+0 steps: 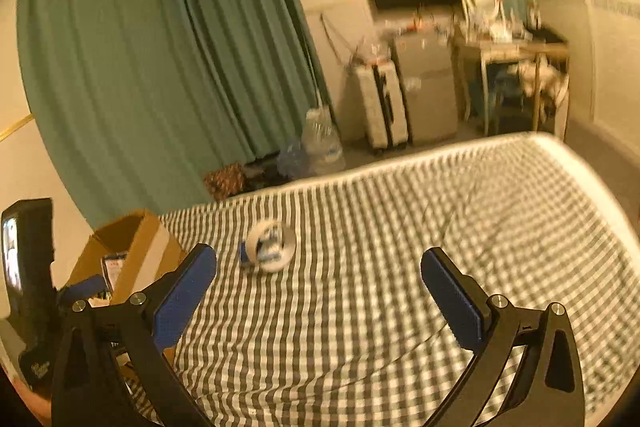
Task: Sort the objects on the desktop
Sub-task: 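Grasp the blue Vinda tissue pack with the left gripper while the right gripper grasps the tape roll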
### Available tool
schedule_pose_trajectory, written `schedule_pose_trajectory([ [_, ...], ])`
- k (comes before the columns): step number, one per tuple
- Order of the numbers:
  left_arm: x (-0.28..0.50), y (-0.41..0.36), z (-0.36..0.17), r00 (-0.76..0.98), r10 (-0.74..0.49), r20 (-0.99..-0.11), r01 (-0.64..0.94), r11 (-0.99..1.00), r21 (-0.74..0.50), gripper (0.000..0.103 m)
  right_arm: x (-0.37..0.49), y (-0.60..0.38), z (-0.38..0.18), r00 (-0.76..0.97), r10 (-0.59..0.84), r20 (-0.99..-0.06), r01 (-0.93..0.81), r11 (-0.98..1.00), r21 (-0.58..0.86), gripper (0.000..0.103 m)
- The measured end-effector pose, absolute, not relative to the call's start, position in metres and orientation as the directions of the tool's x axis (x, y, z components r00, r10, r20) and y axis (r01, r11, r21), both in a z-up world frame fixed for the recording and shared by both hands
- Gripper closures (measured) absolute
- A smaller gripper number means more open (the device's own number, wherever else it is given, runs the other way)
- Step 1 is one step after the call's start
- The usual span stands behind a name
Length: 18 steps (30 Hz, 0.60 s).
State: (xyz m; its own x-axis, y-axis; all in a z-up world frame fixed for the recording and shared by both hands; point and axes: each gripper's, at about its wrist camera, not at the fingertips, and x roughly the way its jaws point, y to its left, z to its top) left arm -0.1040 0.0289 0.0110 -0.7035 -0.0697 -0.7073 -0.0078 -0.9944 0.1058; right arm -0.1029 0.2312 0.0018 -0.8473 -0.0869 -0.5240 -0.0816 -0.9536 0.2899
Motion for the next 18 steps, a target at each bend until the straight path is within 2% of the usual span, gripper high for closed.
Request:
schedule_pose_trajectory([
  [9, -0.141, 0.017, -0.036, -0.657, -0.034, -0.753, 0.029, -0.999, 0.02, 0.0, -0.132, 0.215, -0.048, -0.81, -0.146, -0.568, -0.06, -0.943, 0.328, 0.0],
  [14, -0.146, 0.014, -0.055, -0.719, -0.054, -0.693, 0.068, -0.998, 0.007, 0.0, -0.157, 0.199, -0.061, -0.772, -0.24, -0.588, 0.018, -0.934, 0.357, 0.0],
  [18, -0.166, 0.014, -0.071, -0.698, -0.039, -0.715, 0.048, -0.999, 0.007, 0.0, -0.186, 0.185, -0.068, -0.758, -0.284, -0.586, 0.062, -0.927, 0.369, 0.001],
])
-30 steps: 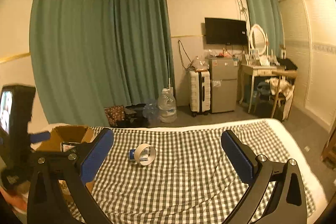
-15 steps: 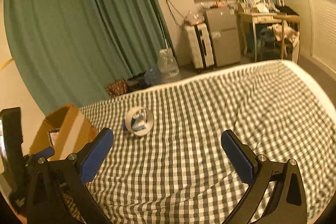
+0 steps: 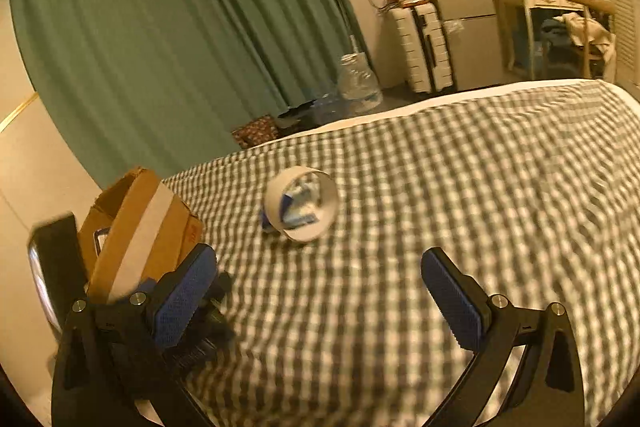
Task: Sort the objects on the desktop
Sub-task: 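Grasp the blue Vinda tissue pack with the left gripper while the right gripper grasps the tape roll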
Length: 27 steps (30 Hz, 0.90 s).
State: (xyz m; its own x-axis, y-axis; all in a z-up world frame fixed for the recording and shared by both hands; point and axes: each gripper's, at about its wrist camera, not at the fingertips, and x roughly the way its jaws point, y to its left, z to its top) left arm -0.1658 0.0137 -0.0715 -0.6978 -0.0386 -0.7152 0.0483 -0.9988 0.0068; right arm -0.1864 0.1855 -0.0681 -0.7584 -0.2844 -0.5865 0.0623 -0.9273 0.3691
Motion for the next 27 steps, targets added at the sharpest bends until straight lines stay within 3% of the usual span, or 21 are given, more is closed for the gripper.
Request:
schedule_pose_trajectory([
  [11, -0.21, 0.004, -0.105, -0.657, -0.034, -0.753, 0.081, -0.996, -0.026, 0.0, -0.28, 0.159, -0.104, -0.699, -0.323, -0.638, 0.121, -0.933, 0.339, 0.001],
  [19, -0.223, -0.001, -0.117, -0.638, 0.002, -0.77, 0.093, -0.993, -0.079, 0.0, -0.327, 0.165, -0.121, -0.64, -0.399, -0.657, 0.087, -0.887, 0.453, 0.0],
  [25, -0.222, 0.012, -0.121, -0.633, -0.079, -0.77, 0.074, -0.996, 0.041, 0.0, -0.335, 0.16, -0.158, -0.49, -0.558, -0.669, 0.11, -0.801, 0.588, 0.0],
  [27, -0.218, 0.016, -0.123, -0.634, -0.095, -0.768, 0.058, -0.995, 0.075, 0.0, -0.319, 0.16, -0.16, -0.544, -0.503, -0.672, 0.122, -0.839, 0.53, 0.018],
])
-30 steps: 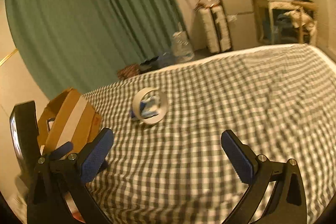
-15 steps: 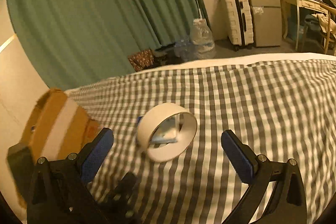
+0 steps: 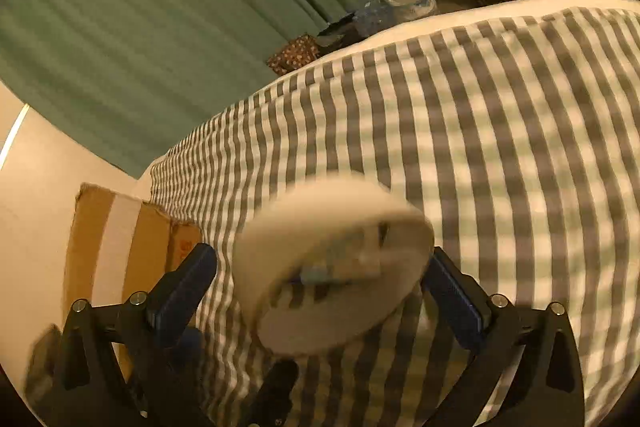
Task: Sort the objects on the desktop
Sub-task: 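Grasp the blue Vinda tissue pack with the left gripper while the right gripper grasps the tape roll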
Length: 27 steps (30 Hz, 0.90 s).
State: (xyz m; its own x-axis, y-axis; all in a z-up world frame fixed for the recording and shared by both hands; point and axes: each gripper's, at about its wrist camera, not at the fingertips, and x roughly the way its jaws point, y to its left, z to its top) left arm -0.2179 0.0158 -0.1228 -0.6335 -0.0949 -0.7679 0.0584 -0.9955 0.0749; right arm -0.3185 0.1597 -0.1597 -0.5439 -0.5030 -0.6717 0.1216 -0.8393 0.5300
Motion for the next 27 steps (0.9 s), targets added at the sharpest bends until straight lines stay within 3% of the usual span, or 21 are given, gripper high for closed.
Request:
schedule_pose_trajectory([
  [7, -0.197, 0.016, -0.121, -0.604, -0.115, -0.788, 0.052, -0.993, 0.106, 0.0, -0.278, 0.197, -0.127, -0.631, -0.385, -0.674, 0.096, -0.9, 0.425, 0.019],
  [15, -0.195, 0.021, -0.093, -0.606, -0.041, -0.794, 0.064, -0.998, 0.003, 0.0, -0.217, 0.259, -0.098, -0.702, -0.18, -0.689, -0.014, -0.964, 0.267, 0.019],
  [22, -0.239, 0.053, -0.082, -0.618, -0.01, -0.786, 0.033, -0.999, -0.013, 0.0, -0.221, 0.289, -0.105, -0.684, -0.182, -0.707, -0.078, -0.944, 0.319, 0.019],
  [27, -0.276, 0.07, -0.098, -0.593, 0.017, -0.805, -0.043, -0.999, 0.01, 0.0, -0.224, 0.298, -0.108, -0.692, -0.13, -0.71, -0.074, -0.965, 0.25, 0.019],
])
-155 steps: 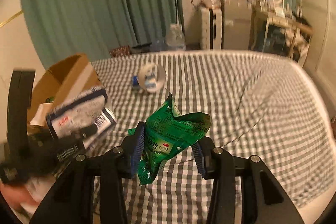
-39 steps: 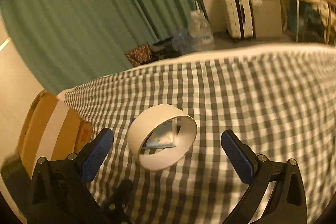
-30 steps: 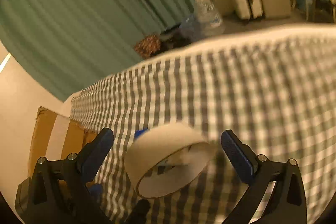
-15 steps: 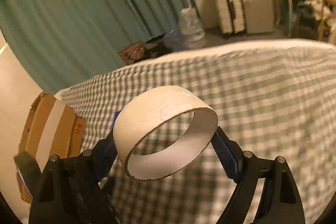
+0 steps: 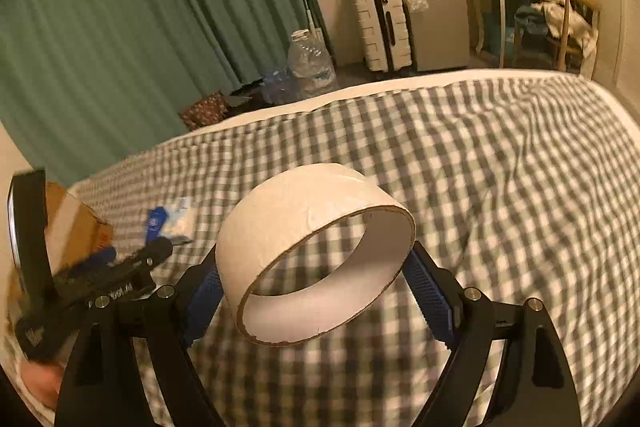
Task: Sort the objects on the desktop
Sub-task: 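Grasp the blue Vinda tissue pack with the left gripper while the right gripper grasps the tape roll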
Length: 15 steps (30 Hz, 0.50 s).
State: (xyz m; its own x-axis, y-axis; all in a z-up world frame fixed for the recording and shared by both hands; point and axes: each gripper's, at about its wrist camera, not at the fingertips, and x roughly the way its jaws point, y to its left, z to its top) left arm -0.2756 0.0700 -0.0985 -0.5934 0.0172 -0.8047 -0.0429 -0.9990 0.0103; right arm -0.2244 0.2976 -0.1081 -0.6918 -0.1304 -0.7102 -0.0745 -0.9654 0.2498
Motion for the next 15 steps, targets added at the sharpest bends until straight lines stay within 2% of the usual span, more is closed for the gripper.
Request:
schedule_pose_trajectory([
  [2, -0.297, 0.072, -0.11, -0.567, -0.03, -0.823, -0.021, -0.998, 0.051, 0.0, -0.231, 0.302, -0.115, -0.688, -0.143, -0.711, -0.079, -0.96, 0.269, 0.019],
  [4, -0.318, 0.071, -0.126, -0.512, -0.129, -0.849, 0.039, -0.991, 0.126, 0.0, -0.235, 0.311, -0.12, -0.685, -0.166, -0.709, -0.085, -0.949, 0.305, 0.018],
  [5, -0.327, 0.069, -0.132, -0.488, -0.138, -0.862, 0.061, -0.99, 0.124, 0.0, -0.237, 0.314, -0.122, -0.686, -0.169, -0.708, -0.091, -0.945, 0.313, 0.018],
  [8, -0.34, 0.057, -0.136, -0.487, -0.066, -0.871, 0.114, -0.993, 0.012, 0.001, -0.243, 0.318, -0.127, -0.679, -0.15, -0.718, -0.097, -0.952, 0.291, 0.018],
  [9, -0.343, 0.056, -0.136, -0.484, -0.05, -0.874, 0.107, -0.994, -0.003, 0.004, -0.244, 0.318, -0.13, -0.672, -0.141, -0.727, -0.1, -0.955, 0.279, 0.018],
  [10, -0.342, 0.056, -0.135, -0.496, -0.034, -0.868, 0.091, -0.996, -0.013, 0.022, -0.246, 0.318, -0.132, -0.664, -0.141, -0.734, -0.099, -0.957, 0.274, 0.018],
  [11, -0.339, 0.059, -0.13, -0.517, -0.02, -0.856, 0.06, -0.998, -0.013, 0.029, -0.246, 0.317, -0.135, -0.655, -0.143, -0.742, -0.098, -0.958, 0.27, 0.019],
  [15, -0.327, 0.058, -0.124, -0.484, 0.005, -0.875, 0.02, -1.0, -0.017, 0.029, -0.238, 0.316, -0.134, -0.642, -0.099, -0.761, -0.111, -0.969, 0.219, 0.019],
])
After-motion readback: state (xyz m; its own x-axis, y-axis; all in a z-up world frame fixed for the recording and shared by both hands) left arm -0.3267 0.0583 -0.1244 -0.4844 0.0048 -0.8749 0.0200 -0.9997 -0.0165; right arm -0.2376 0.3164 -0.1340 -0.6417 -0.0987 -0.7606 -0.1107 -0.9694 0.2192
